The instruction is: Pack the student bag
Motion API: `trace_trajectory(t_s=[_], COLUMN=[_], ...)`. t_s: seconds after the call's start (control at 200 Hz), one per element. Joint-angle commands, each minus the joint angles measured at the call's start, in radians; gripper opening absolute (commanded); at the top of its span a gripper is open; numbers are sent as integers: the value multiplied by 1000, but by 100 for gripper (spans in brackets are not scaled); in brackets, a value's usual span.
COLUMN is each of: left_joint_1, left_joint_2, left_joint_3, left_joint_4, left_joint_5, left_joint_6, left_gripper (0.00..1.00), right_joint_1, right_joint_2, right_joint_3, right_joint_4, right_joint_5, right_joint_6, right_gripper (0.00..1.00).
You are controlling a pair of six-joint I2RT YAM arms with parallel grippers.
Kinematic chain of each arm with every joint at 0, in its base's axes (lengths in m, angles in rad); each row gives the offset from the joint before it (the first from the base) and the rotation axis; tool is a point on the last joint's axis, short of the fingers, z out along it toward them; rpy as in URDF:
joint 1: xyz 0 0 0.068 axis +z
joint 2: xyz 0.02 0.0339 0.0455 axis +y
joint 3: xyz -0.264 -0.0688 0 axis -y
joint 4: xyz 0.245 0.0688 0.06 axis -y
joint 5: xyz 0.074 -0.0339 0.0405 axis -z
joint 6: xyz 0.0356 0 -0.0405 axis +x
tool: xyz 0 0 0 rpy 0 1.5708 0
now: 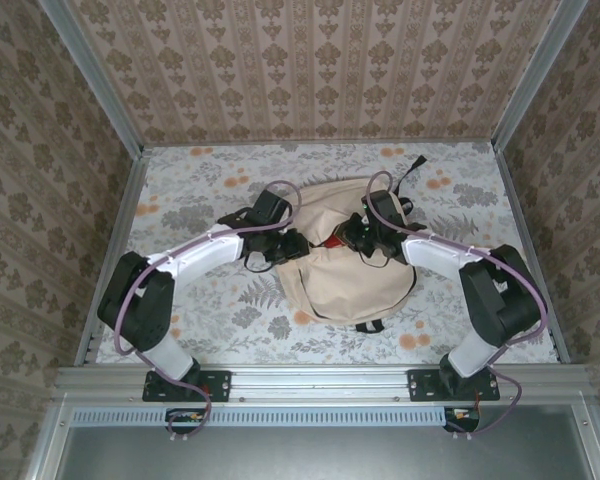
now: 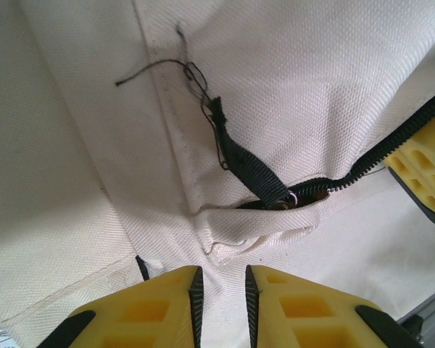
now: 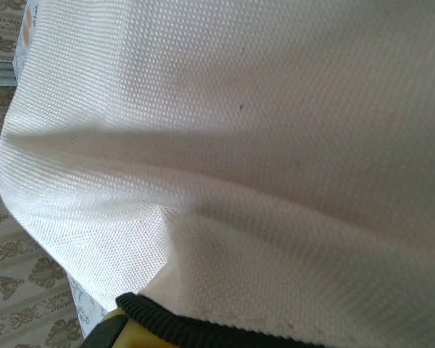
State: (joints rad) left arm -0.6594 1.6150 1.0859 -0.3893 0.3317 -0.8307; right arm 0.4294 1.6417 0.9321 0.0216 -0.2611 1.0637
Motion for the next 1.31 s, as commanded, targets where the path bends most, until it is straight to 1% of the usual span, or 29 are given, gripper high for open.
trace_trajectory(t_s=[0.0, 0.125, 0.305, 0.38, 0.47, 0.62, 0.75, 0.865, 1.115, 1.3], left_joint_1=[21, 42, 65, 70, 73, 75, 76, 76, 76, 76], left_joint_2=[-45, -68, -89, -92, -94, -98, -104, -102, -95, -80], left_joint_3=[-33, -62, -88, -91, -91, -93, -103, -111, -121, -136], left_joint_4=[3, 11, 18, 19, 20, 18, 23, 34, 57, 84], left_joint_5=[-24, -29, -30, -29, -27, -23, -23, -17, -3, 17], left_joint_6=[-31, -42, -48, -50, -51, -51, -57, -62, -74, -86], left_gripper=[23, 22, 22, 22, 22, 22, 22, 22, 21, 20], right_joint_1=[3, 6, 12, 12, 12, 14, 14, 14, 14, 15], right_joint_2=[8, -62, -168, -187, -174, -118, -80, -50, 3, 24], right_joint_3=[21, -10, -80, -99, -98, -70, -41, -19, 19, 16], right_joint_4=[15, -28, -112, -130, -137, -109, -87, -67, -16, 44], right_joint_5=[38, 47, 84, 105, 115, 85, 77, 76, 53, 15], right_joint_6=[-49, -87, -102, -98, -96, -87, -87, -88, -82, -76], right_gripper=[12, 15, 23, 25, 25, 21, 15, 12, 9, 9])
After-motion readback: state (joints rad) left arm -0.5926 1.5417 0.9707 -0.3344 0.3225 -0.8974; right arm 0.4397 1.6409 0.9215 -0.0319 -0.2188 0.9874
